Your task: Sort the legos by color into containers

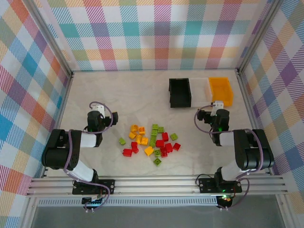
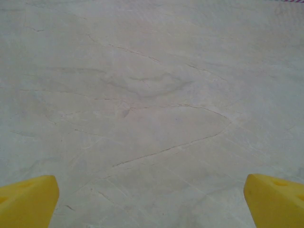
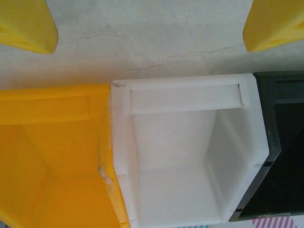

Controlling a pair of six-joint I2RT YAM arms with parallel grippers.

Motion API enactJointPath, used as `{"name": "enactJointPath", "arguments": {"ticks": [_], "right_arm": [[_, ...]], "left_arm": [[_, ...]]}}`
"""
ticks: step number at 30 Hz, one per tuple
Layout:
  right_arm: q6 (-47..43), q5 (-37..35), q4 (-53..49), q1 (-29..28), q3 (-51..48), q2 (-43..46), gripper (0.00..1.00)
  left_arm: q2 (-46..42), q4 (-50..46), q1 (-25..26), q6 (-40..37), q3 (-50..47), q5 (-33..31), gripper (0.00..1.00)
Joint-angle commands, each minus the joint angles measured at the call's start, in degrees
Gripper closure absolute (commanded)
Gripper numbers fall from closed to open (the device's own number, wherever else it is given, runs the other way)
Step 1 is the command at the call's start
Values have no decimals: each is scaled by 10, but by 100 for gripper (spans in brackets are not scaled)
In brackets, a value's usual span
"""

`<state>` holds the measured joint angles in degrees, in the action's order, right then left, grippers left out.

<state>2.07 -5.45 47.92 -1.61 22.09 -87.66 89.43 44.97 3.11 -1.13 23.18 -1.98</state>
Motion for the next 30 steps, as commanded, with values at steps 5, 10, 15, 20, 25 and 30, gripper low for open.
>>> {"name": "enactJointPath", "arguments": {"ticks": [5, 10, 15, 20, 25, 30], "right_arm": [[-7, 10, 7, 0, 9, -2, 0], [-7, 10, 7, 0, 9, -2, 0], [-7, 10, 7, 0, 9, -2, 0], [-7, 10, 7, 0, 8, -2, 0], [-6, 11, 6, 1, 9, -3, 0], [-6, 15, 4, 3, 11, -2, 0]], "left_arm": [[2, 6, -2, -8, 13, 4, 0], [2, 6, -2, -8, 13, 4, 0], [2, 6, -2, -8, 13, 4, 0], [2, 6, -2, -8, 13, 4, 0], [3, 6, -2, -8, 13, 4, 0], [3, 5, -2, -7, 13, 4, 0]]}}
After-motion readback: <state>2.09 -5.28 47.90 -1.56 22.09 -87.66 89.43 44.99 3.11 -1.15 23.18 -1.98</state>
